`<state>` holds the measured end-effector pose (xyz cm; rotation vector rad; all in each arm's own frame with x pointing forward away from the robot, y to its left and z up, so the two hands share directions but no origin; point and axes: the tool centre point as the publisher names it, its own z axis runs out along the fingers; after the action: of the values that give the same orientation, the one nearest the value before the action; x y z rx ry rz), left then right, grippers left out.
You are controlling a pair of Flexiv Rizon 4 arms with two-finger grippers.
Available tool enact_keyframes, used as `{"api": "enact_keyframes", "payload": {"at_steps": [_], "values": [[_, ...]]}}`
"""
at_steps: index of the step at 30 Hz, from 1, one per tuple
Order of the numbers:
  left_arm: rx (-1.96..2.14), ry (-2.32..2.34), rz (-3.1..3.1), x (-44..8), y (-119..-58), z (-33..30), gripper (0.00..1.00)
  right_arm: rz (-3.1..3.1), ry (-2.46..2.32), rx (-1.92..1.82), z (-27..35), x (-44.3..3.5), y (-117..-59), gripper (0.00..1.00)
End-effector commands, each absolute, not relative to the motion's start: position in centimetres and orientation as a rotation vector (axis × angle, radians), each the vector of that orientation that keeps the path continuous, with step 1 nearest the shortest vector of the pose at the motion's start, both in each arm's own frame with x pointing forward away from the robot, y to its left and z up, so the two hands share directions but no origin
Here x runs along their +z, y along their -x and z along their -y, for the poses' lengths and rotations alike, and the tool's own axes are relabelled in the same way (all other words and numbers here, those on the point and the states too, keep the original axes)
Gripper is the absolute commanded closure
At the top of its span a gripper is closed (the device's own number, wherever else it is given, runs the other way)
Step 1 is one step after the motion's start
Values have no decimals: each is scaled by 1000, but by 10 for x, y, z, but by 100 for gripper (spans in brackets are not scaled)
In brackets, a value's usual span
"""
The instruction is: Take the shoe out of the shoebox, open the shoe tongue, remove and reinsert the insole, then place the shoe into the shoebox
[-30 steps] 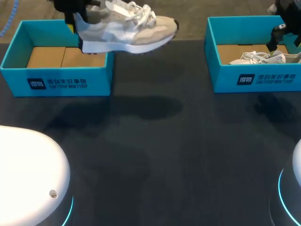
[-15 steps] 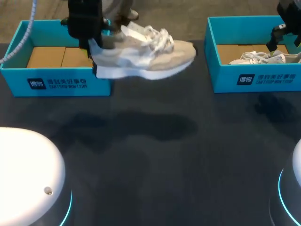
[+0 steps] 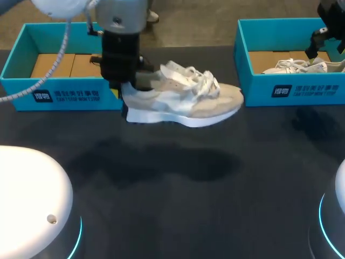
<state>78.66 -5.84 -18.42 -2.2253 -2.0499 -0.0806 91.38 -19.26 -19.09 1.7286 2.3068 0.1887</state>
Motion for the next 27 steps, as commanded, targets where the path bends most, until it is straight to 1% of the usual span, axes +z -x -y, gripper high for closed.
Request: {"api": "enact_keyframes", "payload": {"at_steps": [1,10,18,27], "values": [[-107,2195,2073,-188,-780,65,100,-2306,-1729,189,192,-191,-914,0],[-157,2166,2124,-203,-771,59,100,-2306,-1729,189,192,-191,-914,0],[-303,2119,2140,-244,-766,62,100,-2306,-1729,189,192,-191,-914,0],[-306,2070,2263,-290,-752,63,100,-2306,-1729,189,192,-191,-914,0]]}}
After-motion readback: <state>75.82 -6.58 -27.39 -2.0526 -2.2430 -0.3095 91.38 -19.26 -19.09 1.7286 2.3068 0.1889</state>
